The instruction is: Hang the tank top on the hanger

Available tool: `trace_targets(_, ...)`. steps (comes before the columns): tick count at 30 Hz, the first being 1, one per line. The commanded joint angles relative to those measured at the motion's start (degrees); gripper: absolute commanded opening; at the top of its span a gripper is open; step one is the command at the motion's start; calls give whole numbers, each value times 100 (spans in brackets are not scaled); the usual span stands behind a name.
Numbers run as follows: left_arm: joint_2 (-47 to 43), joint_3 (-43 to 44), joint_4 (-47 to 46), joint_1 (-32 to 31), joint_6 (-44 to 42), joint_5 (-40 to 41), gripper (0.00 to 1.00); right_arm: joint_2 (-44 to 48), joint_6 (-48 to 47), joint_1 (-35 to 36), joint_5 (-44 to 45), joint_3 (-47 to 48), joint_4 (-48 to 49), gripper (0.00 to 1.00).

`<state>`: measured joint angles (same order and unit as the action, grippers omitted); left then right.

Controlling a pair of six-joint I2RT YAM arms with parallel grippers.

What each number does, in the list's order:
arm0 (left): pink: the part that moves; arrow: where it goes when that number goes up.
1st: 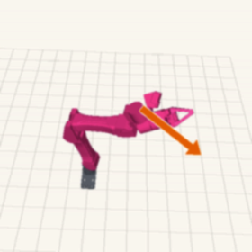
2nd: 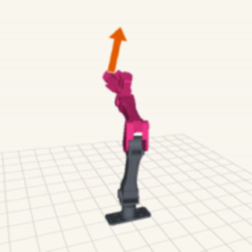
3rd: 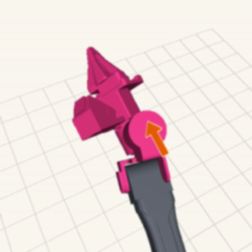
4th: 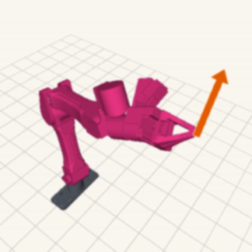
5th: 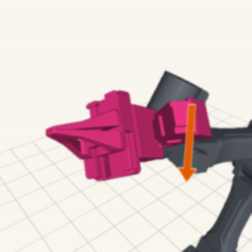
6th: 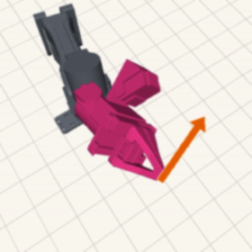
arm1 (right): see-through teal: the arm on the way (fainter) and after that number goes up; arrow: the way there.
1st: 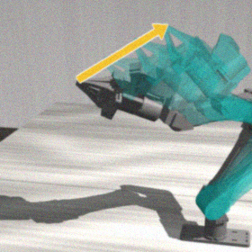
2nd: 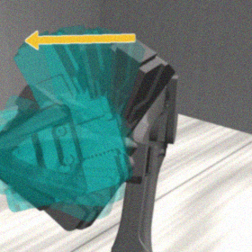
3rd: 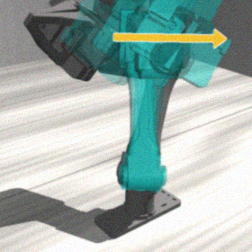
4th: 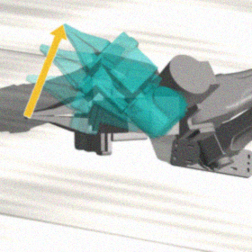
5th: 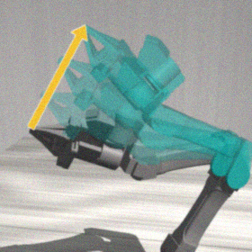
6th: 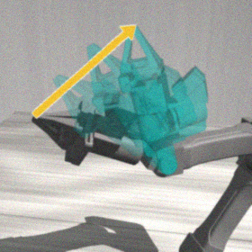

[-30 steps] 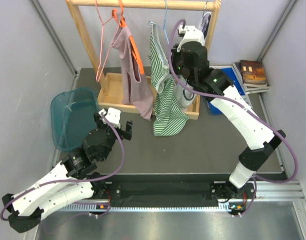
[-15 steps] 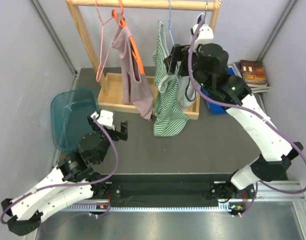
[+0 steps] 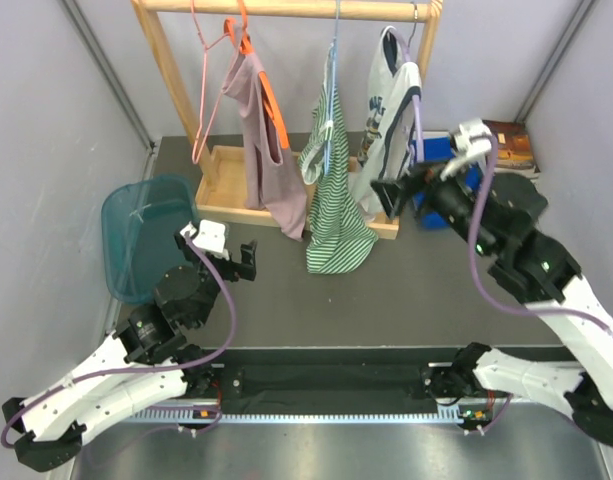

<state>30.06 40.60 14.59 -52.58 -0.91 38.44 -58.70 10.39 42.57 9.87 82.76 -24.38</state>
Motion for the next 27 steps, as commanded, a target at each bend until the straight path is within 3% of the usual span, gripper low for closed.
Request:
trace_targets(1, 78, 132, -220, 19, 82, 85, 99, 1183, -248, -38, 173, -1241, 452, 100)
trace_targets(13, -115, 124, -255, 19, 82, -20, 99, 3206, -90, -38, 1377, -4099, 1146, 100)
trace_targets(27, -62, 97, -255, 19, 240, -82, 99, 3497, -72, -47, 1615, -4567, 1260, 100)
